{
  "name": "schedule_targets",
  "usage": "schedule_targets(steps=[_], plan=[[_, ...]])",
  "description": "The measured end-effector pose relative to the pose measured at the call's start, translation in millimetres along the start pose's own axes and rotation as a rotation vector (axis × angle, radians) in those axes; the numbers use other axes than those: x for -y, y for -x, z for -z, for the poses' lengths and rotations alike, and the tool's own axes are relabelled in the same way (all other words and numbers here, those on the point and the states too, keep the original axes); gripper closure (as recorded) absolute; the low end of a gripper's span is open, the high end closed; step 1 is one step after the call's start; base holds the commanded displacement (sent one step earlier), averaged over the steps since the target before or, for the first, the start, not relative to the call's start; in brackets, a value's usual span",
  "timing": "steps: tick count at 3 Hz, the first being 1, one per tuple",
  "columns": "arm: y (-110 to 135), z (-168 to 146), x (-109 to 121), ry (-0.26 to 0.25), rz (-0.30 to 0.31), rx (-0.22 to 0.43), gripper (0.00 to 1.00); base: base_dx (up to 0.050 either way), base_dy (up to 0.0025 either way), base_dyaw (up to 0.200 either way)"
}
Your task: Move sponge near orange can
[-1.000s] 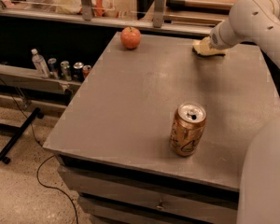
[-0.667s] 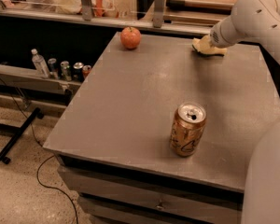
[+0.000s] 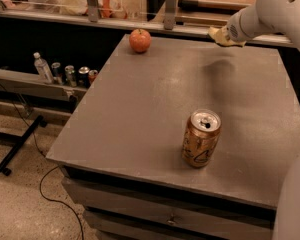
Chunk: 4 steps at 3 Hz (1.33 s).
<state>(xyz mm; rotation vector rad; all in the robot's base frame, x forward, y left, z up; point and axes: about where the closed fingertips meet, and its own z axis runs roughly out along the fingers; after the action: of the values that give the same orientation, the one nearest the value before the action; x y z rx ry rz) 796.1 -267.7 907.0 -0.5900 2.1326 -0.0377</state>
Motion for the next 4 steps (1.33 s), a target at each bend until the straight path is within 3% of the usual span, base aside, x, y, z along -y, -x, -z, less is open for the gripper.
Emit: schedule_targets(steps=[1,2,3,4], plan=[[18,15,-6,0.049,0.069,0.045,1.00,0.000,0.00000,0.000],[31,30,-23,0.151,0.164,0.076,1.00,0.000,0.00000,0.000],[26,58,-47,0.278,0.299,0.062,1.00,0.000,0.00000,0.000],[9,84,-59,0.343,0.364,0.026,1.00,0.000,0.00000,0.000]])
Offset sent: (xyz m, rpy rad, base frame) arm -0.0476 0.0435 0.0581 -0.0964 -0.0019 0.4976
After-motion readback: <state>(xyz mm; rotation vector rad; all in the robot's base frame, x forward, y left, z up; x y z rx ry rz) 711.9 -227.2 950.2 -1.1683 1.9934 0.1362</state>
